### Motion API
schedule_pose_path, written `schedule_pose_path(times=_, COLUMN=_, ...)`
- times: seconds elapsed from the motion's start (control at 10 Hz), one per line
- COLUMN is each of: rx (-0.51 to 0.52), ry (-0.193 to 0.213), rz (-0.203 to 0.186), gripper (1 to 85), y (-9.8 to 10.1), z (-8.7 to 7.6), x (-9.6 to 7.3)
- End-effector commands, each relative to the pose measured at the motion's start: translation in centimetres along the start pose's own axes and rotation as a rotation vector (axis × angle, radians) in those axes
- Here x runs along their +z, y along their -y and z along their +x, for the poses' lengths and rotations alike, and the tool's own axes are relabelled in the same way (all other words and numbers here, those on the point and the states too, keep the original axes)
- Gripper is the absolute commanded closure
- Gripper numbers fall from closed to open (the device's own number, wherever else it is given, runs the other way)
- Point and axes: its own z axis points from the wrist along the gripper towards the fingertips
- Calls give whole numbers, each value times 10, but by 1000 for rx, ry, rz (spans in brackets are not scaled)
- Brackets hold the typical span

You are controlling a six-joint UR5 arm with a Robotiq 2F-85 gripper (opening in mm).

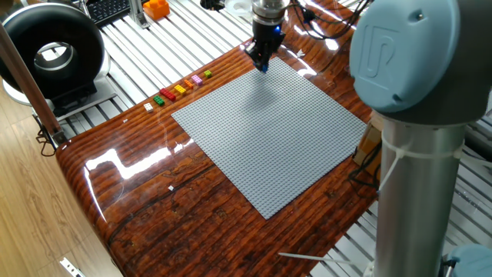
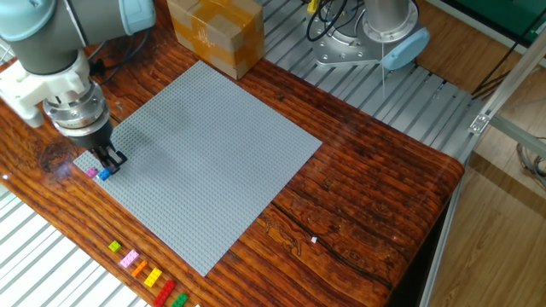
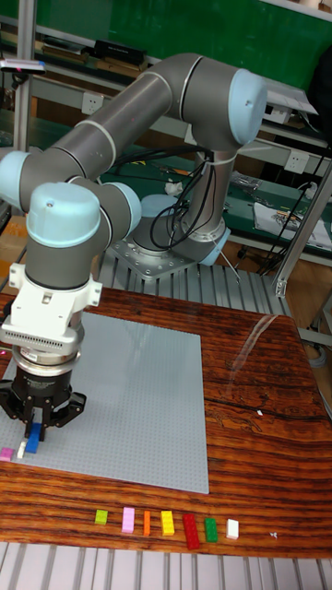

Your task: Build with small Lego blocks

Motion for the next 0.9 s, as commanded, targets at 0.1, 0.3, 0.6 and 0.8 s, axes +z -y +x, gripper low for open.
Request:
schedule_pose_path(times=0.1, rx=31, ry=22, rz=-11, gripper=847, y=-4, z=-4, x=3)
schedule_pose_path(times=0.3, rx=39, ry=24, rz=-16, gripper=847, y=-8, z=-5, x=5)
schedule_pose_path(times=0.6, rx=47, ry=27, rz=-16, gripper=847, y=-9, z=-4, x=8)
schedule_pose_path(times=0.8, rx=44, ry=28, rz=-5, gripper=847, y=-6, z=-2, x=9)
